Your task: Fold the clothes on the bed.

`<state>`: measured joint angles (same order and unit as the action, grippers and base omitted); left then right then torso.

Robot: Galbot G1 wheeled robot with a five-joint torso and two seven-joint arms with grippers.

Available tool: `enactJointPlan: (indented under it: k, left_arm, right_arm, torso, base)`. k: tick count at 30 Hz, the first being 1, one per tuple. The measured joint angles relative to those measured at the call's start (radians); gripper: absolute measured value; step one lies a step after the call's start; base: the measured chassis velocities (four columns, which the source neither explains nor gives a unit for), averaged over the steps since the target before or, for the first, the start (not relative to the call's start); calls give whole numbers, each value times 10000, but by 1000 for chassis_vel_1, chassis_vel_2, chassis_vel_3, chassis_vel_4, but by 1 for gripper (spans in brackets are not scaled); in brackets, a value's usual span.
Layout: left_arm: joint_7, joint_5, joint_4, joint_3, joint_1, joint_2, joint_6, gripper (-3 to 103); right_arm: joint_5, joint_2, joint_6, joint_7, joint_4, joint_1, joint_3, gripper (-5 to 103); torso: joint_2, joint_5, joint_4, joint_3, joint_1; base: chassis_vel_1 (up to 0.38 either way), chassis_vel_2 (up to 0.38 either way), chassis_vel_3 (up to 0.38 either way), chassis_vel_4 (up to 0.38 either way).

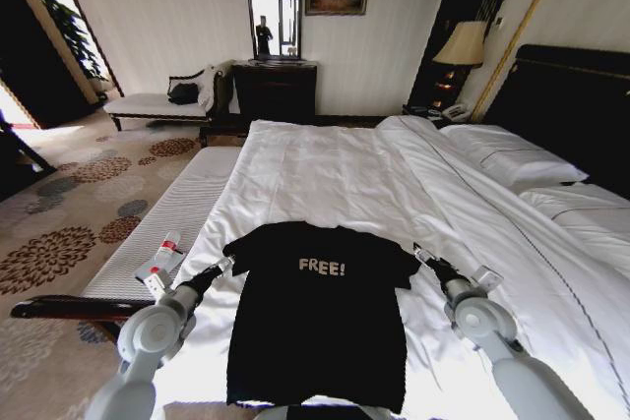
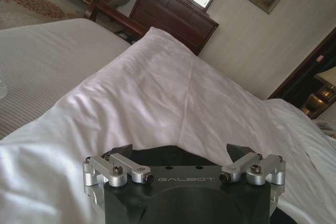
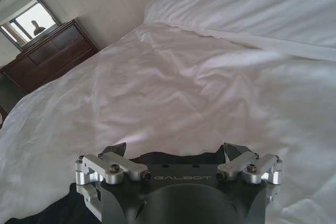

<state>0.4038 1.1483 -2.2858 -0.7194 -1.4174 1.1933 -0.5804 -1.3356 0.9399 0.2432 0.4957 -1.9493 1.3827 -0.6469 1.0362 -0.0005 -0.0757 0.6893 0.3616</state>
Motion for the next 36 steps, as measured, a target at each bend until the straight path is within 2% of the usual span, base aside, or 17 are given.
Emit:
enactJointPlan:
  k: [6,13,19,22,24,25,26,29,32,33,35,36]
  left_arm:
    - [-142,171,-1172,-642,-282,-129,263,100]
    - [-105,1164,-2164,-1121,-244,-162,342,100]
    - [-134,964,-2243,-1145,184,-372,328,100]
    - [-546,-35,-2221,-974,764,-875,344,100]
    - [-624,-302,-2193,-932,856,-964,357,100]
    - [-793,-931,-2116,-831,1049,-1158,382,100]
    - [-864,-1196,-2096,-783,1144,-1272,385,100]
    - [-948,-1562,-2093,-727,1282,-1491,387,100]
    - [-1061,-2571,-2098,-733,1367,-1816,545,100]
    - [-1061,-2571,-2098,-733,1367,-1816,545,100]
    - [-1180,-3504,-2040,-763,1379,-1962,787,100]
    - [-1179,-3615,-2036,-767,1383,-1978,791,100]
  right_arm:
    - [-1076,261,227,52,612,-445,39,100]
    - [-1213,467,381,-256,1491,-674,101,100]
    - [-1007,382,447,-480,1928,-841,211,100]
    - [-976,180,448,-582,2326,-1069,423,100]
    - [-969,165,441,-596,2401,-1131,466,100]
    - [-962,140,414,-624,2589,-1310,570,100]
    - [-962,129,395,-645,2689,-1415,624,100]
    - [-963,118,362,-678,2915,-1655,746,100]
    - [-950,118,317,-710,3315,-2030,959,100]
    - [-950,118,317,-710,3315,-2030,959,100]
    - [-884,134,297,-720,3489,-2168,1090,100]
    - [-870,154,295,-719,3489,-2172,1111,101]
  torso:
    - [0,-1,4,0,-1]
    - [0,3,0,0,0]
    - [0,-1,3,0,-1]
    - [0,-1,0,0,0]
    - [0,-1,-1,0,0]
    - [-1,0,0,1,0]
    - [0,0,0,0,0]
    - [0,-2,1,1,0]
    - [0,-2,4,1,0]
    - [0,-2,4,1,0]
    - [0,0,2,1,0]
    - [0,-1,1,0,0]
  base:
    - [0,0,0,0]
    - [0,0,0,0]
    - [0,0,0,0]
    - [0,0,0,0]
    - [0,0,0,0]
    - [0,0,0,0]
    - [0,0,0,0]
    - [0,0,0,0]
    - [0,0,0,0]
    - [0,0,0,0]
    - [0,0,0,0]
    - [0,0,0,0]
